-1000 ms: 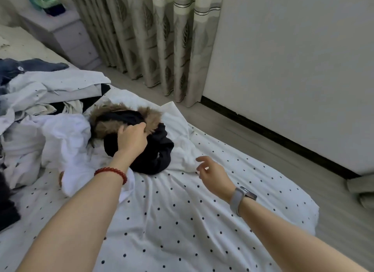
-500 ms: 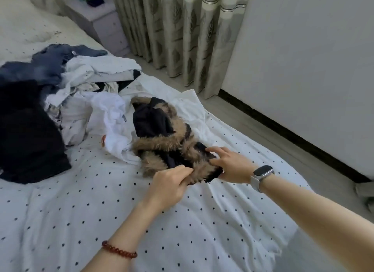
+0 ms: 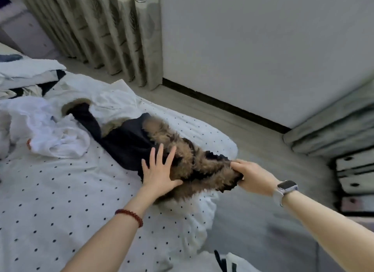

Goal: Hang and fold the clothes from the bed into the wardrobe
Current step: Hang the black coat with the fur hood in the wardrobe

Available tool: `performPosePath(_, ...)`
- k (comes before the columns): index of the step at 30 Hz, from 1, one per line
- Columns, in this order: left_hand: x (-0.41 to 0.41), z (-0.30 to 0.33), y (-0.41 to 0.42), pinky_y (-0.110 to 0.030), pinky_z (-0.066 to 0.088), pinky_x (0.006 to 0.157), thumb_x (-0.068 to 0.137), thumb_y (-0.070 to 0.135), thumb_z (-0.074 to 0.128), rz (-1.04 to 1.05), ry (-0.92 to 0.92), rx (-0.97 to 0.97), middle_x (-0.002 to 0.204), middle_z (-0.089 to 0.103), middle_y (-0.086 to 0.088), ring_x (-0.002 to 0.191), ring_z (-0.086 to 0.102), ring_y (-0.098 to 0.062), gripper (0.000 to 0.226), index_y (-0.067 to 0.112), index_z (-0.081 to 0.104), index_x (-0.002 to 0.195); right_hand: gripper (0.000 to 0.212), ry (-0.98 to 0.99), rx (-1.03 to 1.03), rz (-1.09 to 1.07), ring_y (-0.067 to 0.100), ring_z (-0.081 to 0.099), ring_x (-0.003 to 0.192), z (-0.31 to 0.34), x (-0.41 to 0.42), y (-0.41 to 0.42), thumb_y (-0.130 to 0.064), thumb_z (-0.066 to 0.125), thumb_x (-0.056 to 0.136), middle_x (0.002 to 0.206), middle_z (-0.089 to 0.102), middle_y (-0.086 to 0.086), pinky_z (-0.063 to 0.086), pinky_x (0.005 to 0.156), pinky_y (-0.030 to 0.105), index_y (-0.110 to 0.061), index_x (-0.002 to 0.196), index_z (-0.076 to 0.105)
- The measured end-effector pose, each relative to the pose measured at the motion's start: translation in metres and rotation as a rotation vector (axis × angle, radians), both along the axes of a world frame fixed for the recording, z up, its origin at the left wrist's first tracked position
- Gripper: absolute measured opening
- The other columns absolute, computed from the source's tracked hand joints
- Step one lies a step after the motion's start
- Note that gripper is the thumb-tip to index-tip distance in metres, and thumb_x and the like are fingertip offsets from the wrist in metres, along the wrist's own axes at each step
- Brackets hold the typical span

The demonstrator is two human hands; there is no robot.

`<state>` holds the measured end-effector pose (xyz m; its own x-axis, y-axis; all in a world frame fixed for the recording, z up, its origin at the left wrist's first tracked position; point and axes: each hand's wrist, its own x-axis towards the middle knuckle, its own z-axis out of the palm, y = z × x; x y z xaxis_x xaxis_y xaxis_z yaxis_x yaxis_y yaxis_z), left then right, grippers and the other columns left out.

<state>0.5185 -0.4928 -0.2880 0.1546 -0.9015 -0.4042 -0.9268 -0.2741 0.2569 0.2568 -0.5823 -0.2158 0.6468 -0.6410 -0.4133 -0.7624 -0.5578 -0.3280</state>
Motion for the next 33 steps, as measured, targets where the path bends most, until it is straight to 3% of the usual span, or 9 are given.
performPosePath(5, -0.079, -0.017, -0.022, -0.05, 0.018, 0.114, 0.094, 0.035, 0.048, -0.034, 0.073, 0.025, 0.156, 0.013, -0.006, 0.143, 0.01, -0.029, 0.057, 0.027, 0.024, 0.145, 0.013, -0.057, 0.025, -0.222, 0.031, 0.057, 0.083, 0.015, -0.095, 0.032, -0.006, 0.049, 0.069, 0.083, 0.051, 0.0, 0.04, 0.069, 0.029, -0.008, 0.082, 0.052)
performPosePath(8, -0.131, 0.002, -0.032, -0.037, 0.045, 0.087, 0.097, 0.025, 0.038, -0.144, 0.212, -0.041, 0.113, 0.06, -0.002, 0.101, 0.056, -0.021, 0.035, 0.019, 0.045, 0.131, 0.021, -0.013, 0.014, -0.448, 0.031, 0.057, 0.09, 0.009, -0.162, 0.053, -0.003, 0.05, 0.073, 0.087, 0.052, 0.0, 0.037, 0.071, 0.028, -0.006, 0.093, 0.055)
performPosePath(10, -0.162, 0.021, -0.031, -0.03, 0.039, 0.056, 0.098, 0.025, 0.037, -0.2, 0.342, -0.028, 0.077, 0.058, 0.001, 0.066, 0.054, -0.016, 0.027, 0.016, 0.047, 0.121, 0.036, 0.032, 0.045, -0.649, 0.029, 0.058, 0.099, 0.005, -0.199, 0.068, 0.0, 0.049, 0.078, 0.104, 0.062, 0.007, 0.043, 0.077, 0.03, -0.009, 0.113, 0.054)
performPosePath(14, -0.25, 0.054, -0.021, -0.029, 0.031, 0.05, 0.101, 0.027, 0.035, -0.348, 0.504, -0.12, 0.064, 0.052, 0.001, 0.053, 0.047, -0.014, 0.021, 0.013, 0.049, 0.107, 0.042, -0.223, 0.179, -1.161, 0.028, 0.053, 0.111, 0.02, -0.266, 0.116, -0.004, 0.048, 0.084, 0.112, 0.054, 0.002, 0.042, 0.095, 0.037, -0.009, 0.126, 0.05)
performPosePath(19, -0.358, 0.084, 0.005, -0.032, 0.027, 0.057, 0.1, 0.023, 0.039, -0.586, 0.666, -0.152, 0.064, 0.045, 0.004, 0.059, 0.044, -0.016, 0.02, 0.018, 0.041, 0.081, 0.029, -0.801, 0.243, -1.599, 0.031, 0.056, 0.093, 0.041, -0.349, 0.174, -0.034, 0.052, 0.081, 0.095, 0.061, 0.015, 0.045, 0.077, 0.038, -0.009, 0.094, 0.059)
performPosePath(23, -0.427, 0.095, 0.03, -0.03, 0.036, 0.065, 0.098, 0.025, 0.044, -0.796, 0.608, -0.03, 0.079, 0.06, -0.005, 0.077, 0.057, -0.024, 0.022, 0.007, 0.055, 0.09, 0.01, -0.56, -0.081, -1.541, 0.021, 0.049, 0.089, 0.057, -0.408, 0.21, -0.006, 0.051, 0.089, 0.094, 0.052, 0.005, 0.036, 0.077, 0.029, -0.013, 0.096, 0.047)
performPosePath(26, -0.472, 0.099, 0.043, -0.025, 0.041, 0.078, 0.096, 0.029, 0.05, -0.863, 0.499, 0.138, 0.112, 0.062, -0.005, 0.101, 0.058, -0.019, 0.023, 0.011, 0.06, 0.107, 0.034, -0.539, -0.215, -1.366, 0.029, 0.043, 0.077, 0.072, -0.434, 0.229, 0.009, 0.041, 0.08, 0.08, 0.046, 0.007, 0.033, 0.073, 0.028, -0.024, 0.081, 0.039)
performPosePath(29, -0.517, 0.11, 0.056, -0.028, 0.032, 0.105, 0.085, 0.03, 0.067, -0.807, 0.703, 0.123, 0.145, 0.031, 0.004, 0.132, 0.033, -0.013, 0.072, 0.018, 0.028, 0.144, 0.046, -0.478, -0.199, -1.169, 0.023, 0.045, 0.075, 0.095, -0.452, 0.248, 0.011, 0.043, 0.075, 0.082, 0.05, -0.002, 0.038, 0.073, 0.03, -0.032, 0.085, 0.034)
performPosePath(33, -0.579, 0.129, 0.064, -0.021, 0.018, 0.111, 0.068, 0.025, 0.082, -0.998, 0.903, 0.115, 0.148, 0.02, 0.014, 0.14, 0.017, -0.005, 0.11, 0.038, 0.005, 0.145, 0.045, -0.447, -0.248, -1.084, 0.019, 0.058, 0.084, 0.126, -0.465, 0.266, 0.005, 0.052, 0.079, 0.094, 0.06, -0.001, 0.046, 0.081, 0.035, -0.033, 0.095, 0.033)
